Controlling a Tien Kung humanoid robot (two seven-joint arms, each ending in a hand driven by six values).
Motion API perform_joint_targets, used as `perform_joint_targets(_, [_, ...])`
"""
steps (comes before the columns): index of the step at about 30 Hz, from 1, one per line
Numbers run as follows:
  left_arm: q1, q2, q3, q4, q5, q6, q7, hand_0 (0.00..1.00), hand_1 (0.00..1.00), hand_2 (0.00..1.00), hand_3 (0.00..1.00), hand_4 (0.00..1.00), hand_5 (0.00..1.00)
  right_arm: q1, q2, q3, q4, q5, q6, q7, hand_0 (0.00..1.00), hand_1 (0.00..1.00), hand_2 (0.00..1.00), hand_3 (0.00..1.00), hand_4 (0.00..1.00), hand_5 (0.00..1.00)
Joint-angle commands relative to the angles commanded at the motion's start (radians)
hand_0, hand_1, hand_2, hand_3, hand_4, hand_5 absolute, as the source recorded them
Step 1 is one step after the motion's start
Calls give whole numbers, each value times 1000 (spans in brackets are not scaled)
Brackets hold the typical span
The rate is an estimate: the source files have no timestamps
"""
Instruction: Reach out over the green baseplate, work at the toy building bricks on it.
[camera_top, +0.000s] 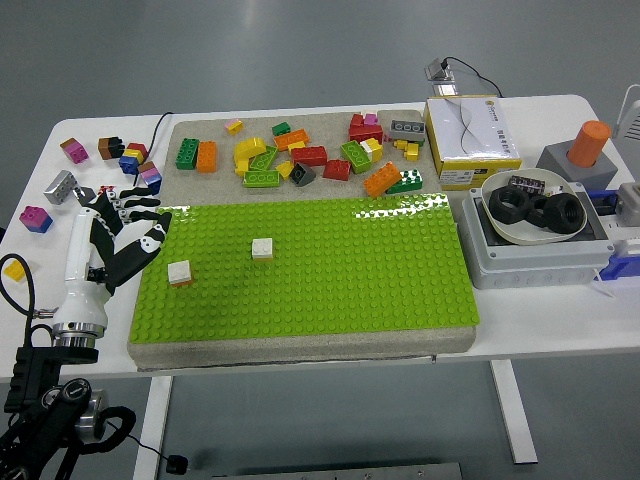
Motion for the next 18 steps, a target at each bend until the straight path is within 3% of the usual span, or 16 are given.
perform_joint_targets(7, [-7,6,24,14,-40,30,-32,545,308,447,547,772,2,-5,1,2,0,-6,7,-7,602,611,672,649,625,828])
perform_joint_targets(10, [-12,-5,24,28,12,61,-43,545,308,447,547,772,2,-3,2,1,0,-10,10,-5,602,611,672,649,625,828])
perform_joint_targets(11, [-14,-7,22,35,32,73,-47,403,304,492,550,742,2,-2,2,1,0,-10,10,-4,602,611,669,650,625,829])
perform_joint_targets(16, [-14,-4,-4,78,161,139,-72,403,304,492,550,742,2,-1,1,2,0,-4,6,-1,602,611,669,650,625,829])
perform_joint_targets(17, [-14,-3,-8,81,176,141,-72,386,401,568,565,659,30,-1,1,2,0,-3,6,-1,602,611,665,649,626,830])
perform_joint_targets(18, [-13,-1,-14,85,179,139,-69,386,401,568,565,659,30,-1,1,2,0,-1,5,0,602,611,665,649,626,830])
